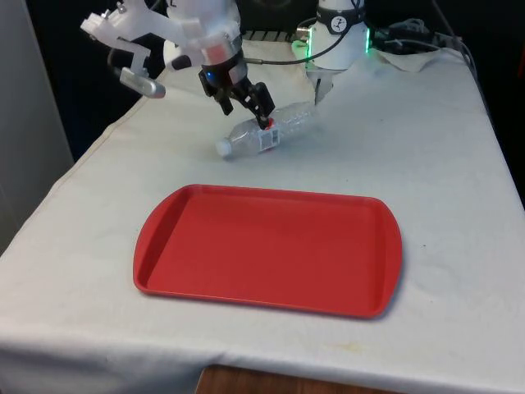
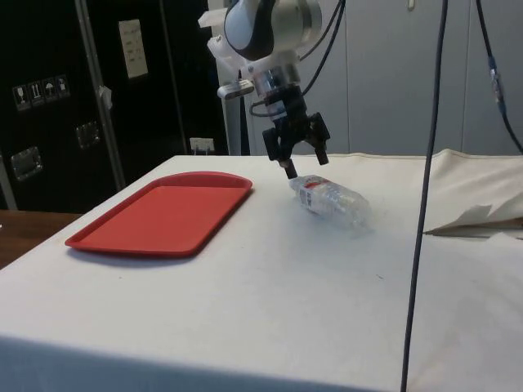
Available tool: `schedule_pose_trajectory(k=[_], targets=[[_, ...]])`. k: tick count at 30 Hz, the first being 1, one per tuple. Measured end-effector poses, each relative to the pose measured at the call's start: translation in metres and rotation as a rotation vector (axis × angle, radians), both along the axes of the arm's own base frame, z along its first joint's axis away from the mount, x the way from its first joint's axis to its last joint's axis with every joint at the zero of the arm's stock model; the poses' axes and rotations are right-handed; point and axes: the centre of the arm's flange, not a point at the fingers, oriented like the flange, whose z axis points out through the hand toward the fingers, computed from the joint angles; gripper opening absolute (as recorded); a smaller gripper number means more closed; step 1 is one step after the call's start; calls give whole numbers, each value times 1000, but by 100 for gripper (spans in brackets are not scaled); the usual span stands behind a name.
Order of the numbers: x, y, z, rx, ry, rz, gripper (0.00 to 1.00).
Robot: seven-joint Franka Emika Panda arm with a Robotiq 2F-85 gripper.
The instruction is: Place the bottle upright on the tray.
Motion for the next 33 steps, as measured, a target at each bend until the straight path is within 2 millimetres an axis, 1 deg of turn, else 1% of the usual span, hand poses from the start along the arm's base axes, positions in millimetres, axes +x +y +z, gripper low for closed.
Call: schedule_pose_trajectory(k=[16, 26, 33], targets=[[-3, 1, -9, -3, 25, -89, 100], [-4, 1, -19, -6, 42, -141, 100], [-6, -6, -27, 19, 41, -159, 100]])
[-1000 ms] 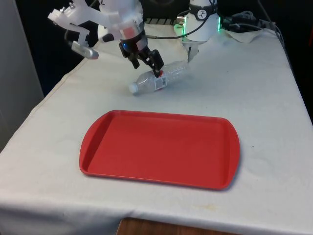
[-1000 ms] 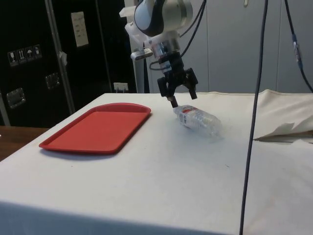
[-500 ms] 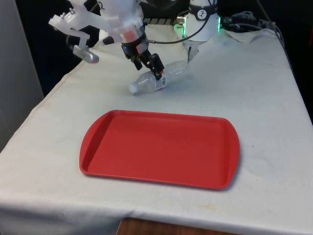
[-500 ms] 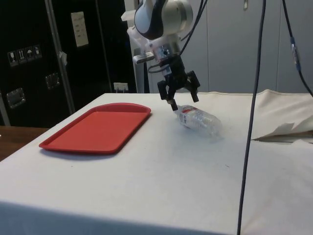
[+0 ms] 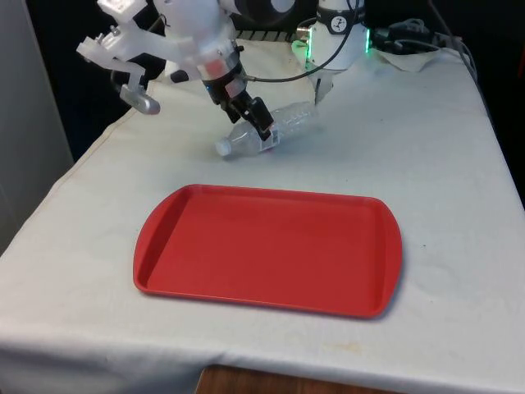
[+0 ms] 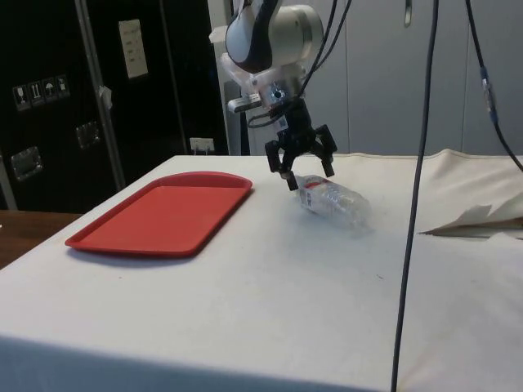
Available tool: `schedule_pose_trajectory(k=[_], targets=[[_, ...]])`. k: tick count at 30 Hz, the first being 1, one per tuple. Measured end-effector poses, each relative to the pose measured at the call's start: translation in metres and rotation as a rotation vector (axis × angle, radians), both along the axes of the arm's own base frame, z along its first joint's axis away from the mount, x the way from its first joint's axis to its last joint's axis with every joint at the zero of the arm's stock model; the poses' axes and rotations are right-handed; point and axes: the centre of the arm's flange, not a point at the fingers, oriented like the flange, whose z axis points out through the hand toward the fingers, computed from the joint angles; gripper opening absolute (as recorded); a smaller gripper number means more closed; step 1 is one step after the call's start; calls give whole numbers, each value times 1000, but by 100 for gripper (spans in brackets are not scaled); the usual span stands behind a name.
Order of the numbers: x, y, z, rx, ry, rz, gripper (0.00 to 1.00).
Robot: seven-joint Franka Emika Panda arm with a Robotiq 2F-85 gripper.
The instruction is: Place the bottle upright on the tray.
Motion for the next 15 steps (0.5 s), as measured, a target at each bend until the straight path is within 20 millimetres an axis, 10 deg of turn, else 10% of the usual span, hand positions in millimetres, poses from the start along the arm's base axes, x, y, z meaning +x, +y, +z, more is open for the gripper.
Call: schedule_pose_trajectory(k=[15], targets=[[7, -18, -17, 96, 16, -13, 100]])
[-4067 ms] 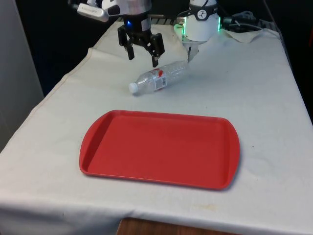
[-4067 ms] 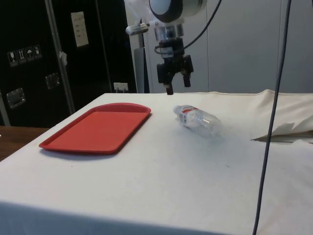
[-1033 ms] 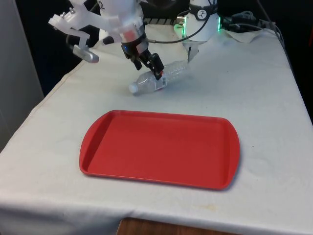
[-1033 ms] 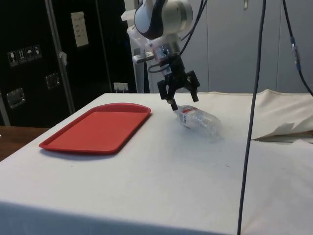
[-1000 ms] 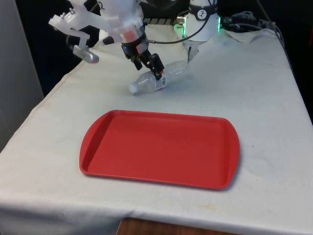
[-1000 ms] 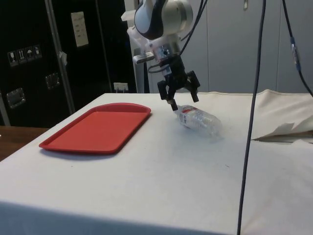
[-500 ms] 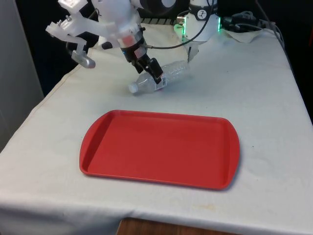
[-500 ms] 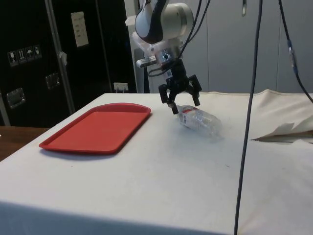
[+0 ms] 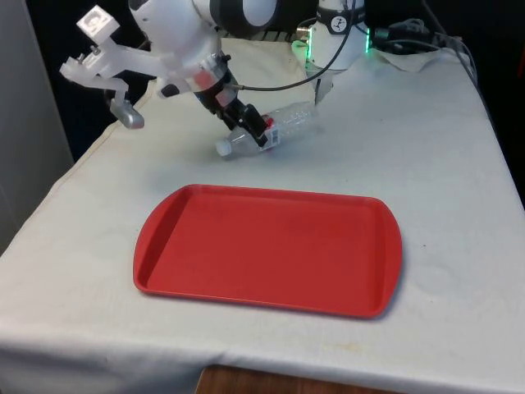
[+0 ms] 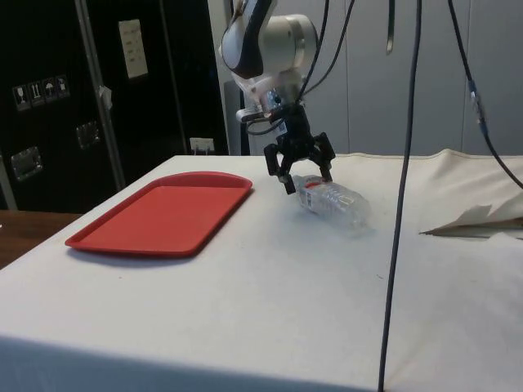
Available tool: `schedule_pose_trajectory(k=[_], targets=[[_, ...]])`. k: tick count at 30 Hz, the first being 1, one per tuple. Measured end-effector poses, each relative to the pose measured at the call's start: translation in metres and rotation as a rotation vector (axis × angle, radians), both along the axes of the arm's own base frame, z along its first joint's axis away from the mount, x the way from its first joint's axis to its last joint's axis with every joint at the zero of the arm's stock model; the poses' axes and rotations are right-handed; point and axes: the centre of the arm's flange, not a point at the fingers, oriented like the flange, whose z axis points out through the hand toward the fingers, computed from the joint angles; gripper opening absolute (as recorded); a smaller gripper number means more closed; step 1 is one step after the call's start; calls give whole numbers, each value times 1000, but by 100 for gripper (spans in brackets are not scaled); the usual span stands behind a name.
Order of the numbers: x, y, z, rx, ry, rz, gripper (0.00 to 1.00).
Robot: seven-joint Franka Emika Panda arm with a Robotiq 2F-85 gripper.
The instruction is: Place the bottle upright on the tray.
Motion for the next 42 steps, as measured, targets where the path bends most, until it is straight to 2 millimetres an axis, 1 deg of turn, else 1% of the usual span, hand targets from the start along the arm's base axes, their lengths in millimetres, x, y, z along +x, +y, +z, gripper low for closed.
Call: schedule_pose_trajectory(k=[9, 20, 32, 42], targets=[[7, -5, -6, 21, 33, -9, 100], [3, -3, -11, 42, 86, -23, 100], [-1, 0, -22, 62, 143, -27, 100], [6, -1, -29, 76, 177, -38, 100]])
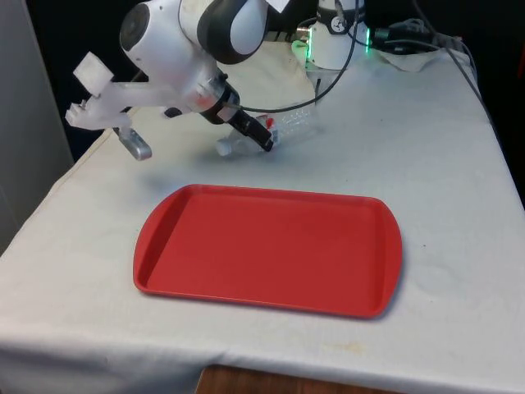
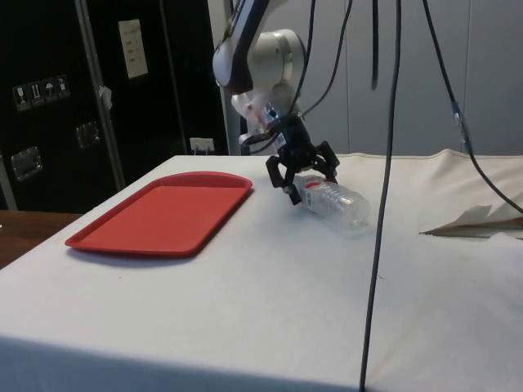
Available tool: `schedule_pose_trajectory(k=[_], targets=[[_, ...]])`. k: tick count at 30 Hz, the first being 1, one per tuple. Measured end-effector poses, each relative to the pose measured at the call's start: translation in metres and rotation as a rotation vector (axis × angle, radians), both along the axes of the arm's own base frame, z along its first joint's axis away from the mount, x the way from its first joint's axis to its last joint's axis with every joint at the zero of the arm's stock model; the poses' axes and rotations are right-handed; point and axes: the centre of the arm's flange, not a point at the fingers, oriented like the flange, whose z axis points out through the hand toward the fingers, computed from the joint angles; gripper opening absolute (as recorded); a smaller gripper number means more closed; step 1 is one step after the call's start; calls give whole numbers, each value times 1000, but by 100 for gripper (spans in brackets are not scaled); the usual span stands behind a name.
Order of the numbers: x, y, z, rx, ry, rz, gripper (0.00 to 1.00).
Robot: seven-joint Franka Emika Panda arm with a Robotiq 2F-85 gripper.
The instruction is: Place the bottle upright on the tray.
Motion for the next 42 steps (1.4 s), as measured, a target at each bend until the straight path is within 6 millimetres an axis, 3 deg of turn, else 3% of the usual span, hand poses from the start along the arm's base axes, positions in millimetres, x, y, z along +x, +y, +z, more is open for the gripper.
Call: schedule_pose_trajectory(k=[28, 42], targets=[[-7, -3, -6, 59, 48, -13, 100], [1, -7, -9, 69, 56, -12, 100]])
